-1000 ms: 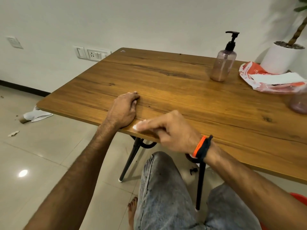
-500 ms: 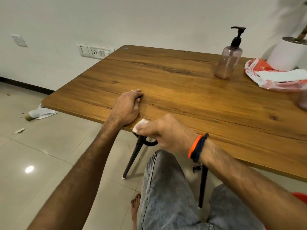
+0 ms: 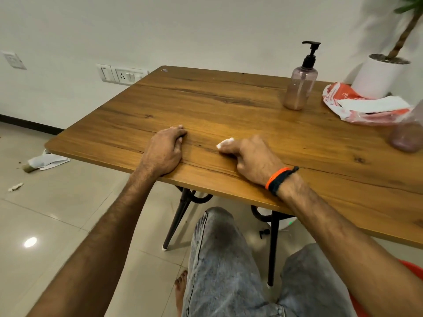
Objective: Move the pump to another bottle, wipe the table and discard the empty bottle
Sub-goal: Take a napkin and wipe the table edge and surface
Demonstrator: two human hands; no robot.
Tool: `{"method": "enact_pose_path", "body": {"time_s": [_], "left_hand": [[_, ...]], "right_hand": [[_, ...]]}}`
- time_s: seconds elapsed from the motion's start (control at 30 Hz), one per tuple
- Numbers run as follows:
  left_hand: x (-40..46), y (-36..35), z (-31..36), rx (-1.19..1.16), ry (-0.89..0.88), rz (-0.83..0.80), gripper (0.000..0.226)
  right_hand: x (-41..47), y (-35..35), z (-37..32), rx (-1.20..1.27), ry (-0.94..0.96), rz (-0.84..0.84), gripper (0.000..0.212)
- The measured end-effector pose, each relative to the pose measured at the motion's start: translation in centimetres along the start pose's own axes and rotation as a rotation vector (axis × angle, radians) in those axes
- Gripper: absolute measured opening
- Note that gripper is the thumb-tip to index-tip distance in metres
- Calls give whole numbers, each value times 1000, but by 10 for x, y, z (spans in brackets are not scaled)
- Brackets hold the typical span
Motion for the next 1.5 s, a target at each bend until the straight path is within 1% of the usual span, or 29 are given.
{"method": "enact_pose_path", "body": {"time_s": [0.07,0.13,0.2,0.23,0.3,0.37,0.4,0.47,0.53,0.63,0.73,0.83,0.9,0.93,1.0,1.13,1.2,1.27,1.33,1.4,1.5], "left_hand": [[0,-1,-1,4,2,5,39],[1,-1,-1,3,1,14,39],[1,-2,0,2,-6,21,39],[1,-2,-1,4,-7,21,39],[1,-2,-1,8,-7,14,39],[1,-2,-1,6,-7,10,39],[1,-1,-1,6,-8,9,39],[0,-1,-1,10,-11,8,39],[0,-2,-1,10,-11,7,39],[1,-2,-2,12,-13,12,39],[1,-2,-3,12,-15,14,39],[1,-2,-2,14,-10,15,39],[0,-2,-1,19,-7,20,38],[0,-2,0,20,-8,20,38],[-1,-1,2,17,-1,12,38],[-1,0,6,19,18,4,38],[-2,2,8,20,27,-2,39],[-3,3,9,19,36,-2,39],[-3,4,10,9,52,-4,38],[-3,3,12,1,73,-7,38],[-6,2,21,3,78,-3,38]], "right_hand": [[-21,-8,-21,-10,77,-48,58],[-42,-14,-41,8,198,-93,60],[-57,-13,-51,139,276,-124,60],[-59,-9,-51,227,276,-119,57],[-54,1,-36,331,183,-5,54],[-39,13,-10,235,28,130,53],[-30,17,4,155,-48,159,52],[-16,22,27,31,-167,143,51],[-11,19,35,-64,-191,79,52],[-22,9,24,-92,-127,29,54],[-43,2,-3,-15,-3,8,57],[-64,-3,-32,68,154,-16,52],[-70,-6,-41,160,191,-47,54],[-71,-4,-42,238,173,-45,53],[-69,1,-38,422,74,4,46],[-59,7,-15,686,-205,229,34],[-52,9,-4,858,-346,309,30],[-49,9,4,1051,-474,323,25],[-45,10,9,1186,-563,304,20],[-42,10,13,1260,-616,301,19],[-37,15,18,1290,-656,328,19]]}}
Point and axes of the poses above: each hand's wrist, its own x-axis towards the middle knuckle, its own y-axis out of the back of the hand, z = x × y, the point moved 2 cm from there along x, towards the middle knuckle, and after that the axes turned 5 degrees about z, right-handed, at the moved point
